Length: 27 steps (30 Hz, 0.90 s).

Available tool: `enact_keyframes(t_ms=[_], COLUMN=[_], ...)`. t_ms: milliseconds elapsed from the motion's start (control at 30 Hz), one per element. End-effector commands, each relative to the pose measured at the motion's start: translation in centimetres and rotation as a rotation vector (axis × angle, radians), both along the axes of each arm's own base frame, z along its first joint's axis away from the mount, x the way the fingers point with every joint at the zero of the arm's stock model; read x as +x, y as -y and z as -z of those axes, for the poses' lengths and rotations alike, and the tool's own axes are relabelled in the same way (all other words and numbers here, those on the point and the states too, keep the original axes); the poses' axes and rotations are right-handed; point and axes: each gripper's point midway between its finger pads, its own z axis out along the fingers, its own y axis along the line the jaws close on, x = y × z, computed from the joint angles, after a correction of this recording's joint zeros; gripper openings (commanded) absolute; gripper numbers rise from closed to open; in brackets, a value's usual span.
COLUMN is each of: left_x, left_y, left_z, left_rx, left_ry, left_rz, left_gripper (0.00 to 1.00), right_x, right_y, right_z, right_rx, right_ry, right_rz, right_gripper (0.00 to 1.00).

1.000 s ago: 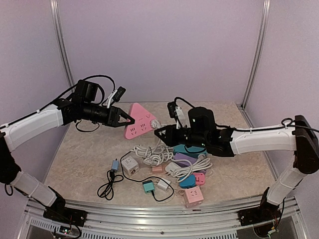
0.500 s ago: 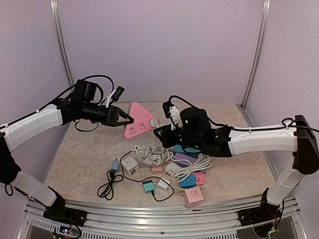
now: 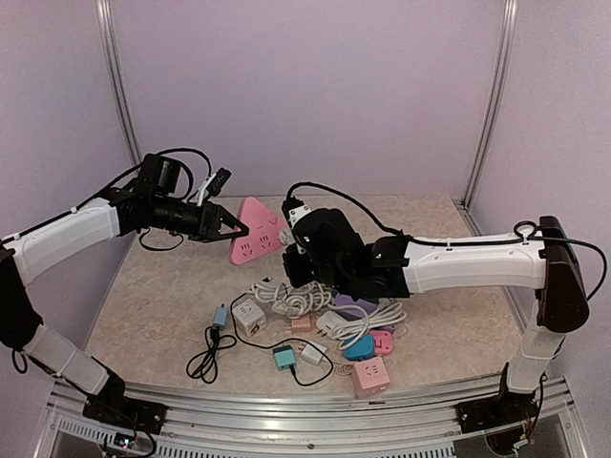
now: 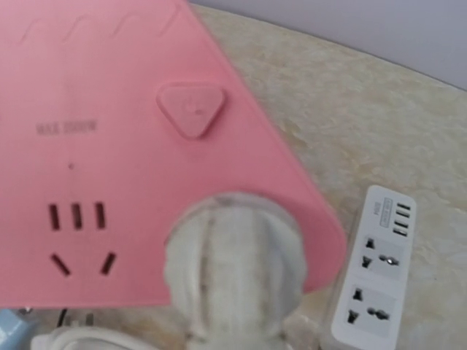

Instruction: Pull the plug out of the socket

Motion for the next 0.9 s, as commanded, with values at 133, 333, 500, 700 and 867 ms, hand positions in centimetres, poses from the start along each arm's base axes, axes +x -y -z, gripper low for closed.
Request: enact_keyframes(t_ms=[133, 333, 500, 700, 867], left_x=[1.6, 0.6, 0.7, 2.5, 5.2], left_y=[-0.4, 0.5, 0.6, -1.3, -4.5], left_z=[-1.8, -2.3, -2.2, -1.3, 0.5], left_rx=[-0.031, -0.039, -0.023, 0.007, 0.001], left_ry=[0.063, 0.088, 0.097, 0.066, -0.013], left_rz=[-0.046, 0.008, -0.004, -0.118, -0.257], left_gripper=[0.00, 0.00, 0.00, 0.00, 0.00], right_x=[-1.4, -0.4, 0.3, 1.5, 1.8], right_y=[0.1, 1.7, 3.7, 5.5, 6.1], right_z=[-0.7, -1.4, -1.8, 1.4, 4.2], right_rx=[0.075, 0.256, 0.385, 0.314, 0.263], right_ry=[-0.034, -0.108, -0.145, -0.211, -0.260], right_rz=[-0.078, -0.107, -0.098, 0.015, 0.076], right_gripper=[0.00, 0.00, 0.00, 0.00, 0.03])
